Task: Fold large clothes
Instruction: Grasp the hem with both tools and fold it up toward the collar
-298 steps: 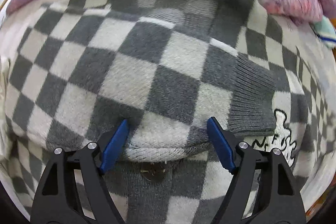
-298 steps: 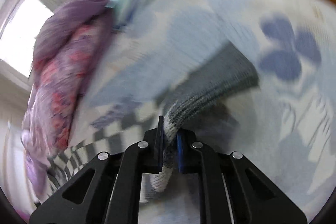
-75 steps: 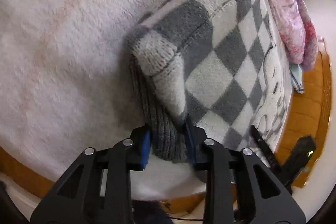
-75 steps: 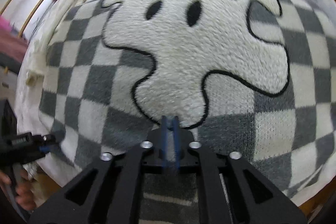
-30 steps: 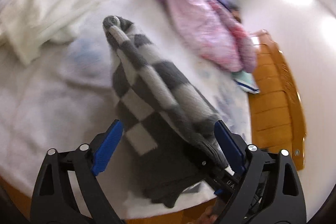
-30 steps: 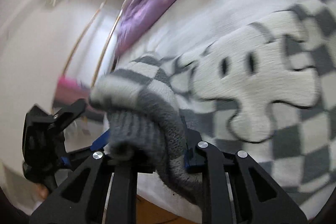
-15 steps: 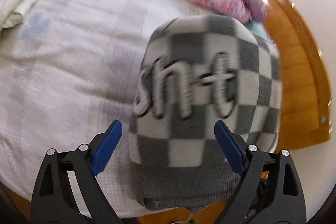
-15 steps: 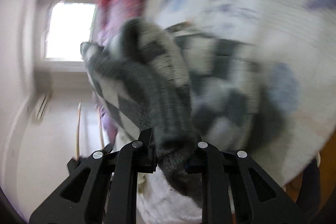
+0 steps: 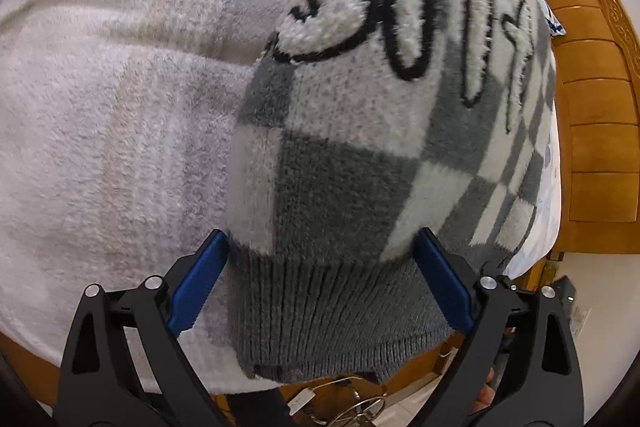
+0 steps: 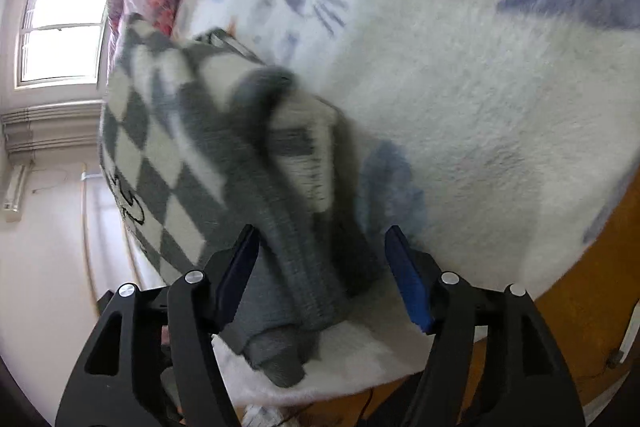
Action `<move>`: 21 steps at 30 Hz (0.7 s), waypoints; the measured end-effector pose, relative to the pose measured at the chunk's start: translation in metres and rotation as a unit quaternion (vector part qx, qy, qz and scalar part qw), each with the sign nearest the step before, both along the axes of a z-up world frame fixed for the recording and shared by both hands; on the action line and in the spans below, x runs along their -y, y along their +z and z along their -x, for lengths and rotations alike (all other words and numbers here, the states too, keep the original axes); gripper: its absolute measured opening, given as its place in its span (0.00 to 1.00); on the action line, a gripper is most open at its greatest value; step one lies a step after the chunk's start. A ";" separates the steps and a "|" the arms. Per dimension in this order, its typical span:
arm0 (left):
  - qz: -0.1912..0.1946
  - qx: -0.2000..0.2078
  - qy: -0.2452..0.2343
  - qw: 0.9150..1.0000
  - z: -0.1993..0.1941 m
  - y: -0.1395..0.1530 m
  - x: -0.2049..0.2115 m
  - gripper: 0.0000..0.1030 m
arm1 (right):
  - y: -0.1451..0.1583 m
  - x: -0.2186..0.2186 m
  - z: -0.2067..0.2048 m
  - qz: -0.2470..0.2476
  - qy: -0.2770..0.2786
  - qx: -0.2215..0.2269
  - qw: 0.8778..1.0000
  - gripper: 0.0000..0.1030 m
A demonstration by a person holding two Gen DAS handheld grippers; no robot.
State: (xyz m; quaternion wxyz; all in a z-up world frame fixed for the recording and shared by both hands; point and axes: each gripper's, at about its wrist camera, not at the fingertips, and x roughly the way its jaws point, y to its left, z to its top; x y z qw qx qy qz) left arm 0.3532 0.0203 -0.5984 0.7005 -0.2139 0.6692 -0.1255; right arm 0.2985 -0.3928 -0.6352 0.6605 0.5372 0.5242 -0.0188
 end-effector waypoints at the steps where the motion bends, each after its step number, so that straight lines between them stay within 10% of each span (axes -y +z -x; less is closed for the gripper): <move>1: 0.004 -0.007 0.004 1.000 0.000 -0.004 -0.001 0.94 | -0.006 0.003 -0.001 -0.008 0.005 0.002 1.000 0.70; 9: 0.014 -0.014 0.008 1.000 -0.014 -0.012 -0.006 0.95 | -0.042 0.004 -0.032 -0.137 0.029 0.056 0.989 0.83; 17: 0.017 -0.008 0.050 0.999 -0.014 -0.032 0.017 0.96 | -0.043 -0.015 -0.069 -0.135 0.045 0.075 0.987 0.91; 21: 0.030 -0.027 0.083 0.996 -0.014 -0.043 0.015 0.96 | -0.039 -0.018 -0.069 -0.143 0.045 0.071 0.986 0.74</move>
